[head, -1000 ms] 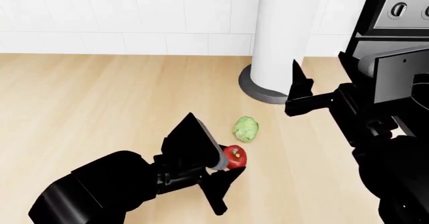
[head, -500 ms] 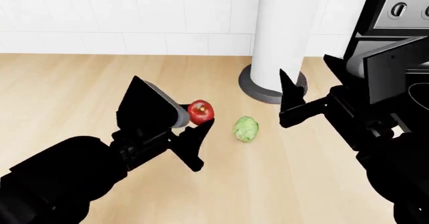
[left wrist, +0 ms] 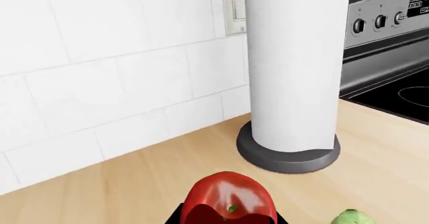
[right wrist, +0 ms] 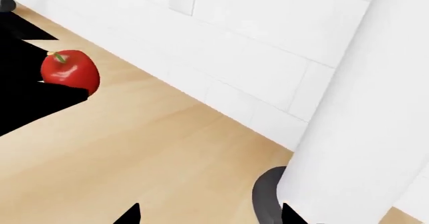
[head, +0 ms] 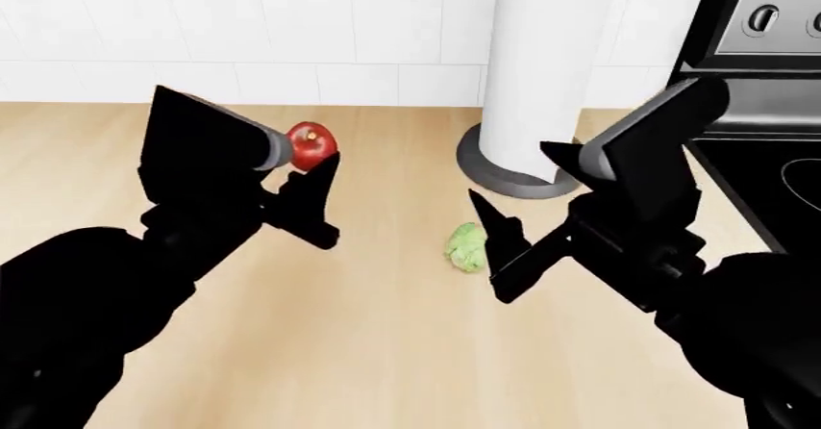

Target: Pick the brussel sprout, cherry from the counter and place them in the cabinet. Then close the cabinet.

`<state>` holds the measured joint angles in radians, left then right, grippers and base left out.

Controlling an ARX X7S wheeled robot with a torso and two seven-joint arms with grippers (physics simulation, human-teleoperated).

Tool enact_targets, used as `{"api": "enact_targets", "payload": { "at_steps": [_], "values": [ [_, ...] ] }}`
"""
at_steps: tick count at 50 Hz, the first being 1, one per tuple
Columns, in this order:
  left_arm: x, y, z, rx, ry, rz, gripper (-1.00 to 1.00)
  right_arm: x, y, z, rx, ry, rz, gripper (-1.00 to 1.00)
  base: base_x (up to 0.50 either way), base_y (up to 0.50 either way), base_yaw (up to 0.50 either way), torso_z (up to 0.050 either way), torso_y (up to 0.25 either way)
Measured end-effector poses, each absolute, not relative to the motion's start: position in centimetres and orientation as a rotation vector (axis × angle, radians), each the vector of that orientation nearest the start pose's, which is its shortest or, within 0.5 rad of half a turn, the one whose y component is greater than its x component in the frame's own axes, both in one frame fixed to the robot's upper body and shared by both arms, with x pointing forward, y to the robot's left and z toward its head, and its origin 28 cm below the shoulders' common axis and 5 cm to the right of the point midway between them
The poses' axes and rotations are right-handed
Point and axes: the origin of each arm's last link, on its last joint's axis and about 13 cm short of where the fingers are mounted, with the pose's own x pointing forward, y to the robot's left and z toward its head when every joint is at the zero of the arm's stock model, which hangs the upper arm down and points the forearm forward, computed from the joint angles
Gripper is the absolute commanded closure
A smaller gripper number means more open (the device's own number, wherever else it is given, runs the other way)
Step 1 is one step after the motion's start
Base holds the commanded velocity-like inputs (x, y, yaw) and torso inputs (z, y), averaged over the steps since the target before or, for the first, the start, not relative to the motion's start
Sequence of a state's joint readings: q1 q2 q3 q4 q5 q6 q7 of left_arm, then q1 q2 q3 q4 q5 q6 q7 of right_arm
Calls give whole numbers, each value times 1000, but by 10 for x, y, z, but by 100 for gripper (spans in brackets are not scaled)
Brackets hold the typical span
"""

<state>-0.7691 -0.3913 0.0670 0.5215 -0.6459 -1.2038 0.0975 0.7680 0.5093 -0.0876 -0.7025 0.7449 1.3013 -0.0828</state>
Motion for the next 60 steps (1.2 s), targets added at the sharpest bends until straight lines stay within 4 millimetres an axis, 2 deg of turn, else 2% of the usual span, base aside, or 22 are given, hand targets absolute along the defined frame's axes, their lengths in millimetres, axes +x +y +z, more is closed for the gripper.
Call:
{"api": "enact_targets", "payload": {
  "at_steps": [23, 60],
  "values": [
    [265, 246, 246, 98, -69, -393, 100, 256, -118, 223, -324, 134, 625, -100, 0, 0, 0, 0, 0],
    [262, 246, 247, 121, -68, -414, 100, 277, -114, 198, -358, 246, 574, -100, 0, 0, 0, 0, 0]
  ]
}}
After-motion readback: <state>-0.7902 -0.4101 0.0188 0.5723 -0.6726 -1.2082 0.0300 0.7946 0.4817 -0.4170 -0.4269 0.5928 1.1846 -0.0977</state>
